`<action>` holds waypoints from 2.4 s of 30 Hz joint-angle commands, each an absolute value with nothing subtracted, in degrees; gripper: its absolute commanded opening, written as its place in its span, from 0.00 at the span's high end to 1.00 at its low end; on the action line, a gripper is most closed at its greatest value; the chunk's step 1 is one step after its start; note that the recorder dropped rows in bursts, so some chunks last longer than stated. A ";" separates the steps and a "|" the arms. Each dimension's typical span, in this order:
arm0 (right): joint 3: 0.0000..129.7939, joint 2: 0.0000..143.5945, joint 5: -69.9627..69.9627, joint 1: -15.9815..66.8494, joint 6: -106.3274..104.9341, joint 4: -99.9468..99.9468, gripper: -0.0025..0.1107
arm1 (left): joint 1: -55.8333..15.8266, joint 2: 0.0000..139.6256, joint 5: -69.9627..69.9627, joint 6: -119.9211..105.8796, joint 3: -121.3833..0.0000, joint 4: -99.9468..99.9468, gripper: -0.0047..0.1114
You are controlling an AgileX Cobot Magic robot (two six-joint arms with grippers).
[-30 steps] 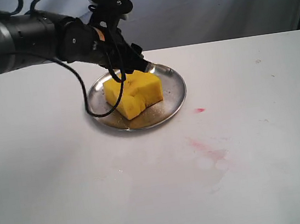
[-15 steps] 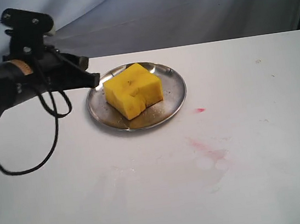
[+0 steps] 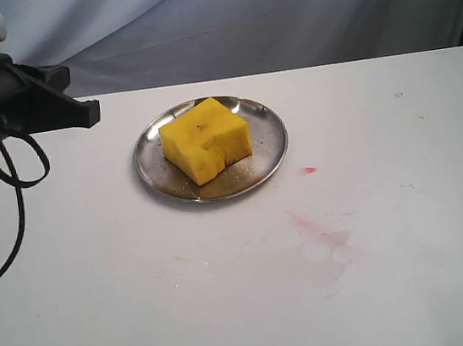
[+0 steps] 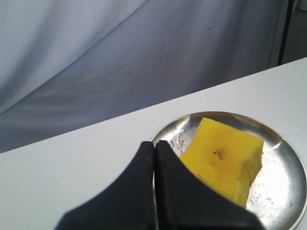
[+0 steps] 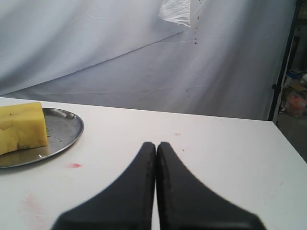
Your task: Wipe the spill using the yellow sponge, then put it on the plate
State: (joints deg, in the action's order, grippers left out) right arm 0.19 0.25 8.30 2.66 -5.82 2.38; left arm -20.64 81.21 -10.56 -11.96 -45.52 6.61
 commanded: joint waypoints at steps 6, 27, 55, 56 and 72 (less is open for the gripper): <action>0.00 0.00 8.21 2.87 -5.70 2.16 0.98 | -14.75 66.84 -14.09 -11.23 -36.91 6.35 0.96; 0.00 0.00 8.21 2.87 -5.70 2.16 0.98 | 9.23 16.80 0.00 -9.08 -18.27 6.35 0.96; 0.00 0.00 8.21 2.87 -5.70 2.16 0.98 | 9.23 0.00 12.47 -9.45 -18.27 13.12 0.96; 0.00 0.00 8.21 2.87 -5.70 2.16 0.98 | 9.23 0.00 12.47 -9.88 -18.27 13.12 0.96; 0.00 0.00 8.21 2.87 -5.70 2.16 0.98 | 9.23 0.00 12.63 -8.95 -9.88 13.12 0.96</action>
State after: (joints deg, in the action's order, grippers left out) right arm 0.19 0.25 8.30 2.66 -5.82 2.38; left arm 8.93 0.14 13.68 -10.52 -11.84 12.65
